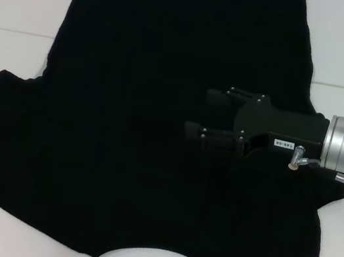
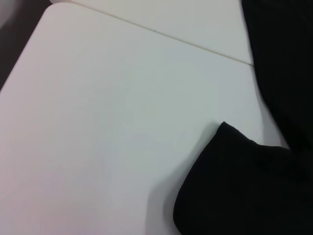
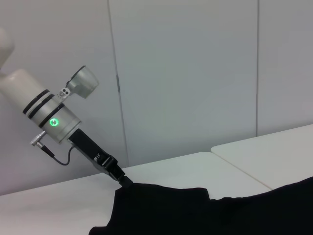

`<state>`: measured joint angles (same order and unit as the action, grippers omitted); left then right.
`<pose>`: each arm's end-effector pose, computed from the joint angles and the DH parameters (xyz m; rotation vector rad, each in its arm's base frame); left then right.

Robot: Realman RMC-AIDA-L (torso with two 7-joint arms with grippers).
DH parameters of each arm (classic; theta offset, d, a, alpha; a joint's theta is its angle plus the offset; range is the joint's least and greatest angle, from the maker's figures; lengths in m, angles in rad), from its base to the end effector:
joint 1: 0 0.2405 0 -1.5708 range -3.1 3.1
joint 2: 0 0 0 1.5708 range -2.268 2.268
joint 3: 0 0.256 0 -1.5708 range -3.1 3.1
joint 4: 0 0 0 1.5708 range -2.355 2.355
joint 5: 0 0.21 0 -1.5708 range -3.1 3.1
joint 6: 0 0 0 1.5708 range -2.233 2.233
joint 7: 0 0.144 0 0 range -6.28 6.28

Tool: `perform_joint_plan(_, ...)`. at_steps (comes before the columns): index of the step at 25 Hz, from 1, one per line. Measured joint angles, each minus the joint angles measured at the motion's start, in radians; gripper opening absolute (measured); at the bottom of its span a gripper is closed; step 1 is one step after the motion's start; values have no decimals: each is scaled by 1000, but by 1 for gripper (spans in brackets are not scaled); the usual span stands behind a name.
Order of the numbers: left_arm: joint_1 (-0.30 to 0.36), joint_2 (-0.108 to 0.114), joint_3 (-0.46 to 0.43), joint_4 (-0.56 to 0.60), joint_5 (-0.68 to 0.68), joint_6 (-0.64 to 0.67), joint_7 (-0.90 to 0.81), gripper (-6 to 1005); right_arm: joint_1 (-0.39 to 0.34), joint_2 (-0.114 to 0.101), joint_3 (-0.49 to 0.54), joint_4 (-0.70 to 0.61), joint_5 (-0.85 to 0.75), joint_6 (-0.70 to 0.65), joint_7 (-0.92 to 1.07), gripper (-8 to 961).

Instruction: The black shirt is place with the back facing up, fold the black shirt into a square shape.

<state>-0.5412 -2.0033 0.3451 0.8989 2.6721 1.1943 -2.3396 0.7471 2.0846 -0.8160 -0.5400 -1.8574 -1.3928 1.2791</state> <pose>-0.3841 0.3493 0.1191 -1.7130 -1.5978 -0.1773 0.1853 0.3847 -0.0292 -2.7602 0.3250 0.7512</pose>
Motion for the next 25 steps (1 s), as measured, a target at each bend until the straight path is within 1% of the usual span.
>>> perform_joint_plan(8, -1, 0, 0, -1, 0, 6, -1, 1, -1, 0, 0, 2, 0, 0, -3, 885)
perform_joint_plan(12, -15, 0, 5, -7, -9, 5, -1, 1, -4, 0, 0, 3, 0, 0, -5, 884)
perform_joint_plan(17, -61, -1, 11, -29, -12, -4, 7, 1, -8, 0, 0, 5, 0, 0, -7, 884)
perform_joint_plan(20, -103, -2, 12, -41, -13, -7, 17, 1, -9, 0, 0, 4, 0, -1, -7, 885)
perform_joint_plan(23, -137, -10, 33, -48, -14, -5, 29, 0, -9, 0, 0, 5, 0, -1, -8, 885)
perform_joint_plan(25, -153, -18, 67, -47, -24, -1, 32, -1, -9, 0, 0, 6, 0, -1, -14, 885)
